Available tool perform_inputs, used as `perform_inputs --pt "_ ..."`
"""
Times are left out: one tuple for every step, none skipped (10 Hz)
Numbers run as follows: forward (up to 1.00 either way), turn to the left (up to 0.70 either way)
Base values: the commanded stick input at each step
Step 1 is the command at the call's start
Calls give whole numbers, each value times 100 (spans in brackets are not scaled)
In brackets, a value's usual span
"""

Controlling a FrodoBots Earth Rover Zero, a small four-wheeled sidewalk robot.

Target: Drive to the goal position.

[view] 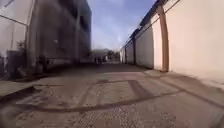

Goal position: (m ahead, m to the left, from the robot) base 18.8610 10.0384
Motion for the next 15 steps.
perform_inputs --pt "100 0" --pt "100 0" --pt "100 0" --pt "100 0" --pt "100 0" --pt "100 0" --pt "100 0" --pt "100 0" --pt "100 0" --pt "100 0" --pt "100 0" --pt "100 0" --pt "100 0" --pt "100 0" --pt "100 0"
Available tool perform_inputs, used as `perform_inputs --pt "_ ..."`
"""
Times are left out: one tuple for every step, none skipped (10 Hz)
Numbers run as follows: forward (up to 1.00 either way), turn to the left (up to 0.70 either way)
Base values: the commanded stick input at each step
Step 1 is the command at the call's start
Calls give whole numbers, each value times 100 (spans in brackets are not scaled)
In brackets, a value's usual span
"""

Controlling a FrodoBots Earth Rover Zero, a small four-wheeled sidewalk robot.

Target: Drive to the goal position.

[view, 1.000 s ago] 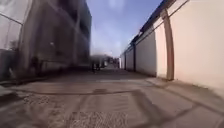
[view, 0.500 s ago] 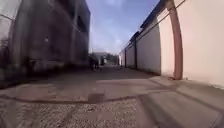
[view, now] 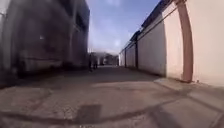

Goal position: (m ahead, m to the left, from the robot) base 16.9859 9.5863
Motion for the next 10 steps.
perform_inputs --pt "100 0" --pt "100 0" --pt "100 0" --pt "100 0" --pt "100 0" --pt "100 0" --pt "100 0" --pt "100 0" --pt "100 0" --pt "100 0"
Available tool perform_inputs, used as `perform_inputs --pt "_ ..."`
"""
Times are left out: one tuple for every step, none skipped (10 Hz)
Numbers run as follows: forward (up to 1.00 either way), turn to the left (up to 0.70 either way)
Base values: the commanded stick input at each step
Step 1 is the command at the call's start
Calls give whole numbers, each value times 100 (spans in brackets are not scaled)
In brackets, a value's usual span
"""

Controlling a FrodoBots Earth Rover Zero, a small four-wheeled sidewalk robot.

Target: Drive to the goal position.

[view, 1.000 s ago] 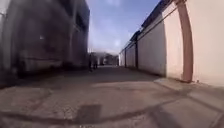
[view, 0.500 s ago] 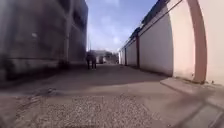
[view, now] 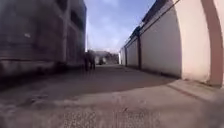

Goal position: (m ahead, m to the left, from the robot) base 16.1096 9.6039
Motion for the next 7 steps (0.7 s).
perform_inputs --pt "100 0" --pt "100 0" --pt "100 0" --pt "100 0" --pt "100 0" --pt "100 0" --pt "100 0"
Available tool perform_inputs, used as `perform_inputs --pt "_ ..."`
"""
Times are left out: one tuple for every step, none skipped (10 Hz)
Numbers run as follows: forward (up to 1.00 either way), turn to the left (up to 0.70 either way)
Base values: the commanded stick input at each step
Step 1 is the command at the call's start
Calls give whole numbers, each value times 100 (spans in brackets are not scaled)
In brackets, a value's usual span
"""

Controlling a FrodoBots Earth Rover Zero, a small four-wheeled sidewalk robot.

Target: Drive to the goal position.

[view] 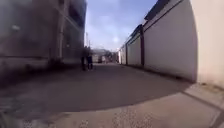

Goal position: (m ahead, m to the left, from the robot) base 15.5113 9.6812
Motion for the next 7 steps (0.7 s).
perform_inputs --pt "100 0" --pt "100 0" --pt "100 0" --pt "100 0" --pt "100 0" --pt "100 0" --pt "100 0"
